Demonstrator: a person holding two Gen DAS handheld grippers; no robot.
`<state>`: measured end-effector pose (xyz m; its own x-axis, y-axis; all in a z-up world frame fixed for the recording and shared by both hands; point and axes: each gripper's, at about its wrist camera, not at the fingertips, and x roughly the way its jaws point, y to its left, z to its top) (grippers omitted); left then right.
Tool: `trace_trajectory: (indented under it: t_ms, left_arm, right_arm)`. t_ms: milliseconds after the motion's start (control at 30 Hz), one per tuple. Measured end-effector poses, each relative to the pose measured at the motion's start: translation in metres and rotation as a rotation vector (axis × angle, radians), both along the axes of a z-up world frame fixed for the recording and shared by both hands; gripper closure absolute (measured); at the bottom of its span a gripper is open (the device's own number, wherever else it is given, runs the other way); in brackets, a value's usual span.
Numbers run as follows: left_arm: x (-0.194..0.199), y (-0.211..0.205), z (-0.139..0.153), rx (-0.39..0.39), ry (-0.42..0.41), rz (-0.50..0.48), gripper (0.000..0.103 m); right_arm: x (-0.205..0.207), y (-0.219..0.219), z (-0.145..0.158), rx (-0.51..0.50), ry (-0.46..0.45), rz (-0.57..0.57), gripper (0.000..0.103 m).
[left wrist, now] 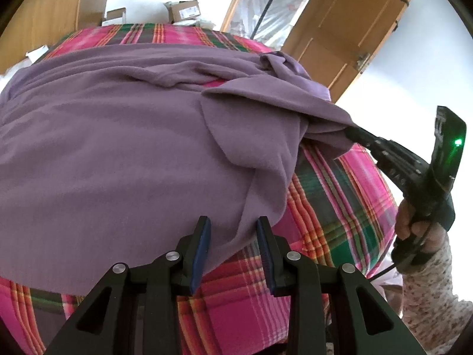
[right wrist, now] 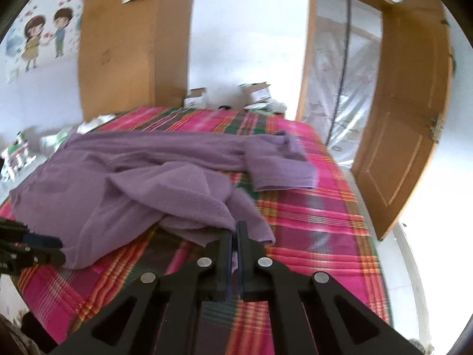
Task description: Fold clothes
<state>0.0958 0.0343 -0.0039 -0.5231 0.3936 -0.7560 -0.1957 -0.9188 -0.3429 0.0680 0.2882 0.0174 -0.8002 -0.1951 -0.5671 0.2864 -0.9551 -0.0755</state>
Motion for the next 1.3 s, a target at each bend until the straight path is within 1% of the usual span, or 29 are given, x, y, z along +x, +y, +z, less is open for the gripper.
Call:
trace_trajectory:
  t_ms: [133, 367, 433, 567, 700, 867, 1067, 1300]
  left_arm:
    - [-0.004, 0.008, 0.001, -0.037, 0.015, -0.013, 0.07]
    - [-0.012, 0.02, 0.0, -0.071, 0.031, -0.029, 0.07]
    - [-0.015, 0.023, 0.001, -0.07, 0.033, -0.033, 0.07]
    - [-0.021, 0.025, 0.001, -0.059, 0.033, -0.038, 0.07]
    - [-0.023, 0.031, 0.001, -0.061, 0.038, -0.059, 0.07]
    - [-0.025, 0.036, 0.001, -0.06, 0.043, -0.087, 0.07]
    - [-0.027, 0.043, 0.0, -0.05, 0.048, -0.117, 0.07]
    - [-0.027, 0.049, 0.001, -0.038, 0.042, -0.155, 0.07]
  right_arm:
    - [0.001, 0.03, 0.007, -0.032, 0.018, -0.089, 0.1]
    - [0.009, 0.073, 0.015, -0.061, 0.045, -0.22, 0.1]
    - [0.011, 0.085, 0.018, -0.074, 0.051, -0.263, 0.1]
    - [0.013, 0.1, 0.018, -0.074, 0.05, -0.313, 0.1]
    - [0.012, 0.113, 0.015, -0.068, 0.061, -0.367, 0.1]
    - [0.007, 0.132, 0.011, -0.086, 0.053, -0.439, 0.1]
    - [0.005, 0.144, 0.008, -0.089, 0.056, -0.477, 0.1]
    - [0.008, 0.147, 0.005, -0.08, 0.061, -0.48, 0.1]
